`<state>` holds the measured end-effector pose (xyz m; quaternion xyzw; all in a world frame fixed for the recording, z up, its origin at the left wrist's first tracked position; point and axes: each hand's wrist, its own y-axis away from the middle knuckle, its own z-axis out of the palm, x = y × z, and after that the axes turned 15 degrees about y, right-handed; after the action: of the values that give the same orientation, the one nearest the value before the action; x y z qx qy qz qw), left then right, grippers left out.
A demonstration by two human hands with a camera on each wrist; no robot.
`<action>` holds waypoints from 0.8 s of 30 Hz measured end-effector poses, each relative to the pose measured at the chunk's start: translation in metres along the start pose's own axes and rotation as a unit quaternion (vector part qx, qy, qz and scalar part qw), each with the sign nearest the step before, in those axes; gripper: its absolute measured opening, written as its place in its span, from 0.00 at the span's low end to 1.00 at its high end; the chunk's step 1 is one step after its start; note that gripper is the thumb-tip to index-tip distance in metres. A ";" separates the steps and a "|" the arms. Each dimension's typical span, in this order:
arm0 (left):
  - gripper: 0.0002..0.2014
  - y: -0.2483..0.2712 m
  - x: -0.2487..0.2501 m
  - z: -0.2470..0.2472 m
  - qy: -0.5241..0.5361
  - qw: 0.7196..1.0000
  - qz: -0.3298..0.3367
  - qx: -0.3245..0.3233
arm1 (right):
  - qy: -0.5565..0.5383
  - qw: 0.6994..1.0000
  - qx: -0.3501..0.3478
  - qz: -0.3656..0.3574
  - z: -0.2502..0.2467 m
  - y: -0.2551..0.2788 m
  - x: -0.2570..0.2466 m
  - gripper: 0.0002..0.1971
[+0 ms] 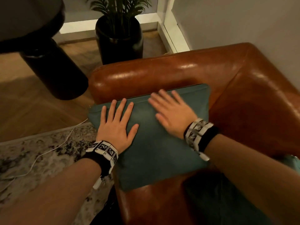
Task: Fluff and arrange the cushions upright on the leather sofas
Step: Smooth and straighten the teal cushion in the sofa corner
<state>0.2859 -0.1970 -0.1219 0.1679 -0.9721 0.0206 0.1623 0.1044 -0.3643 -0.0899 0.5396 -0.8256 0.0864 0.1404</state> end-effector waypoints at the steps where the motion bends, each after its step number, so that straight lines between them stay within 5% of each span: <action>1: 0.36 0.000 -0.003 -0.001 0.001 1.000 0.003 -0.003 | -0.010 0.999 -0.008 -0.046 0.001 0.001 -0.019 0.29; 3: 0.36 -0.001 -0.012 -0.005 0.001 1.000 0.014 -0.012 | -0.019 0.998 -0.029 -0.055 0.011 0.001 -0.019 0.29; 8: 0.35 -0.004 -0.022 -0.016 0.035 0.999 0.012 -0.013 | 0.005 0.992 -0.050 0.116 0.026 0.009 0.057 0.28; 12: 0.28 -0.023 -0.014 -0.030 0.076 0.990 -0.101 0.058 | -0.045 0.988 -0.057 0.133 0.008 -0.010 0.070 0.30; 17: 0.15 -0.044 -0.014 -0.042 0.067 0.997 -0.037 -0.024 | -0.141 0.982 -0.066 0.107 -0.007 -0.023 0.068 0.15; 21: 0.22 -0.051 -0.014 -0.049 0.054 0.998 0.000 0.018 | -0.135 0.984 -0.014 0.119 -0.008 -0.012 0.081 0.11; 24: 0.30 -0.050 -0.033 -0.053 0.044 0.994 -0.089 0.050 | -0.146 0.966 0.013 0.215 0.005 0.003 0.097 0.13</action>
<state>0.3483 -0.2287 -0.0832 0.2605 -0.9431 0.0616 0.1975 0.0640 -0.4489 -0.0625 0.3583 -0.9324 0.0461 -0.0104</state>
